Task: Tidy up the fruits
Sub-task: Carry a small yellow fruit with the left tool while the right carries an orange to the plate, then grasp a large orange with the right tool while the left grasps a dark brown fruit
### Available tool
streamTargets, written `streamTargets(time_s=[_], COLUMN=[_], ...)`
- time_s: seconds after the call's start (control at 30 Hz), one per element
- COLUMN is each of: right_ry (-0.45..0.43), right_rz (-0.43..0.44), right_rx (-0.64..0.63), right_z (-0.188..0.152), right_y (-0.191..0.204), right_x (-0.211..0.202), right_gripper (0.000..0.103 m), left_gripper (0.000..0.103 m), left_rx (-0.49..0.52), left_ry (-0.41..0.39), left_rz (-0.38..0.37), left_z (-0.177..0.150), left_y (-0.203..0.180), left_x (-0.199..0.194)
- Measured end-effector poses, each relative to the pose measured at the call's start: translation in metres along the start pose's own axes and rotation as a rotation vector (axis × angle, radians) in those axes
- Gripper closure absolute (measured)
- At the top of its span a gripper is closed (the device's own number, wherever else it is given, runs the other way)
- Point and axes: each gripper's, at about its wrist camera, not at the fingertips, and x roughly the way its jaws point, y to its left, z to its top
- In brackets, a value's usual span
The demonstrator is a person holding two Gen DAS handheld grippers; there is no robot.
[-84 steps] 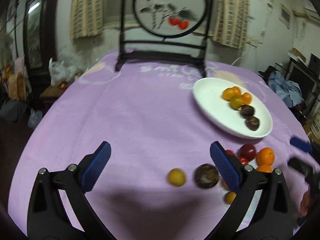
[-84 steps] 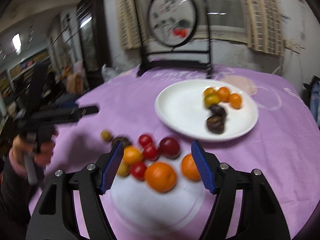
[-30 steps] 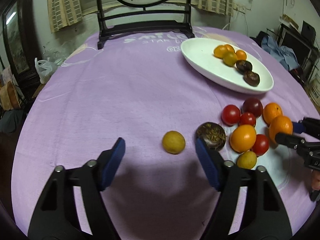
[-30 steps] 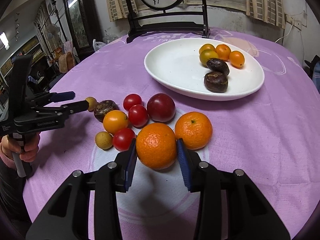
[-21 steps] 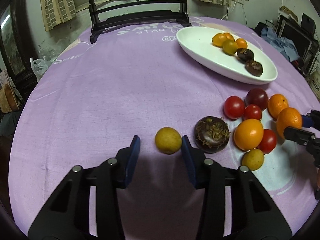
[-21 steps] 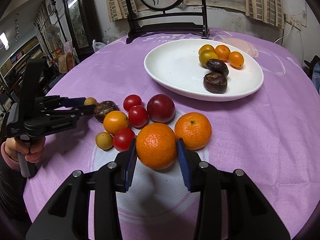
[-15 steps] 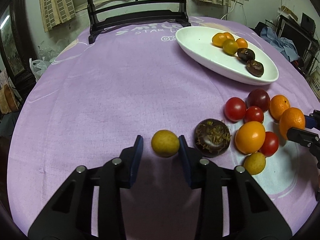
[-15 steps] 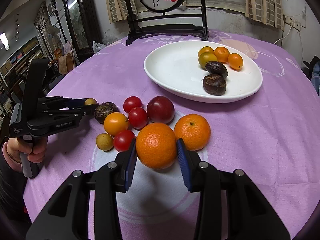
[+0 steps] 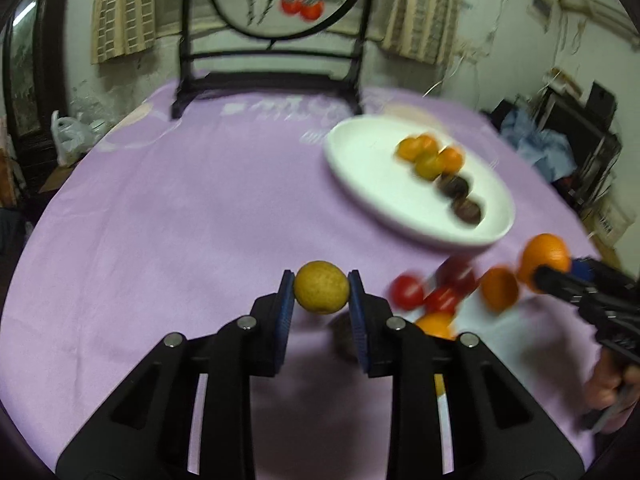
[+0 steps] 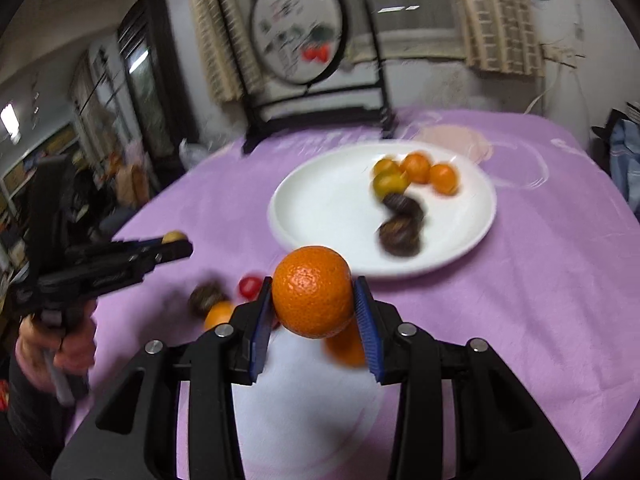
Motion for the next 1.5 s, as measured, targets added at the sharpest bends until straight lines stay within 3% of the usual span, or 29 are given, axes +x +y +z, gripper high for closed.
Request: streamTargets(time_s=[0.17, 0.27, 0.57, 0.63, 0.83, 0.9, 1.03, 1.27, 1.5], right_ry=[-0.039, -0.018, 0.033, 0.050, 0.005, 0.003, 0.055, 0.144, 0.221], right_rz=[-0.125, -0.171, -0.168, -0.176, -0.109, -0.094, -0.062, -0.181, -0.129], right_rx=[0.069, 0.096, 0.095, 0.102, 0.075, 0.045, -0.021, -0.229, -0.180], right_z=[0.023, 0.030, 0.041, 0.040, 0.041, 0.038, 0.022, -0.004, -0.011], right_y=[-0.035, -0.056, -0.077, -0.078, -0.058, -0.045, -0.021, 0.011, 0.000], right_x=[0.022, 0.038, 0.070, 0.070, 0.029, 0.020, 0.016, 0.034, 0.044], right_gripper=[0.063, 0.063, 0.063, 0.060, 0.058, 0.047, 0.045, 0.046, 0.046], left_gripper=[0.076, 0.076, 0.075, 0.047, 0.010, 0.006, 0.003, 0.003, 0.003], left_rx=[0.031, 0.061, 0.058, 0.052, -0.016, -0.043, -0.115, -0.194, -0.179], left_ry=[0.013, 0.054, 0.138, 0.126, -0.012, -0.057, -0.087, 0.019, 0.025], left_rz=[-0.056, -0.026, 0.047, 0.054, 0.054, 0.067, 0.127, 0.211, 0.232], left_z=[0.037, 0.055, 0.064, 0.064, 0.067, 0.066, 0.049, 0.020, 0.013], left_y=[-0.044, -0.069, -0.078, -0.076, -0.052, -0.040, -0.009, 0.027, 0.031], left_x=[0.029, 0.063, 0.117, 0.113, 0.053, 0.032, 0.011, 0.018, 0.016])
